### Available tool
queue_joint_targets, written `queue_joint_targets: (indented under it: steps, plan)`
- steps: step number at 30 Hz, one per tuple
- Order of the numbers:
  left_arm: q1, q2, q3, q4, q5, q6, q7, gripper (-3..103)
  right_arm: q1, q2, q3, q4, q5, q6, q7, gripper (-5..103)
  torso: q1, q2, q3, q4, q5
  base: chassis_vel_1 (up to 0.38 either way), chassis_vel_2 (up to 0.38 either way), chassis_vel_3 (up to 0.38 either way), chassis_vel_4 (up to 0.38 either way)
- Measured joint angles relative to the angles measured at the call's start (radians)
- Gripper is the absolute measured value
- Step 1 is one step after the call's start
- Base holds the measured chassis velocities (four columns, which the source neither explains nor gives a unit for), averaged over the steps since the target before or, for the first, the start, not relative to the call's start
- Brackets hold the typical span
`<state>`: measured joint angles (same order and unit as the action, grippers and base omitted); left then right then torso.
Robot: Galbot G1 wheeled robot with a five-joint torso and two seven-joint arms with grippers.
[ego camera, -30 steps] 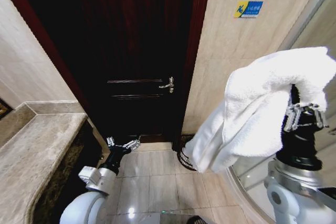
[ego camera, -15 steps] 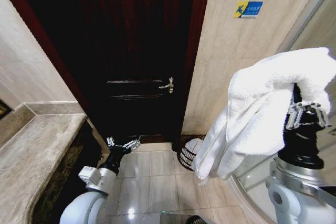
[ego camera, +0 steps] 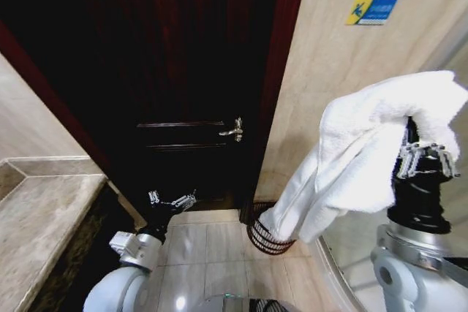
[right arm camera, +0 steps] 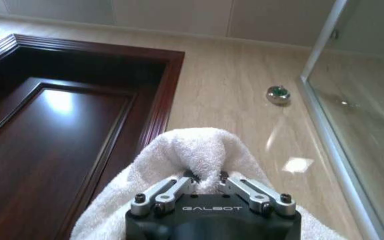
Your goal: Discard the used towel into the hamper.
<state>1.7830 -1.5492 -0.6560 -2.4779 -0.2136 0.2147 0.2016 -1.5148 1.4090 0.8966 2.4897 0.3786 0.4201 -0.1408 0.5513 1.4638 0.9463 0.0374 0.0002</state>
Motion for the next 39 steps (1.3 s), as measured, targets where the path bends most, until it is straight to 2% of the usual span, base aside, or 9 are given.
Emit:
queue_joint_targets:
  steps: [13, 28, 33, 39]
  plan:
    - [0.000, 0.000, 0.000, 0.000, 0.000, 0.000, 0.000, 100, 0.005, 0.004, -0.002, -0.017, -0.039, -0.039, 0.043, 12, -0.001, 0.001, 0.000, -0.0005, -0.0002, 0.020, -0.037, -0.030, 0.024]
    - [0.000, 0.000, 0.000, 0.000, 0.000, 0.000, 0.000, 100, 0.004, 0.012, -0.005, -0.022, -0.047, -0.033, 0.051, 12, 0.000, 0.001, 0.000, -0.0004, -0.0002, -0.061, 0.070, 0.069, -0.072]
    - [0.000, 0.000, 0.000, 0.000, 0.000, 0.000, 0.000, 100, -0.004, 0.018, 0.001, -0.017, -0.047, 0.006, 0.066, 12, 0.000, 0.000, 0.000, -0.0003, -0.0001, -0.107, 0.105, 0.111, -0.110]
    - [0.000, 0.000, 0.000, 0.000, 0.000, 0.000, 0.000, 100, -0.030, 0.031, 0.007, 0.008, -0.041, -0.024, 0.085, 12, -0.001, 0.000, 0.000, -0.0006, -0.0002, -0.017, 0.027, 0.023, -0.023]
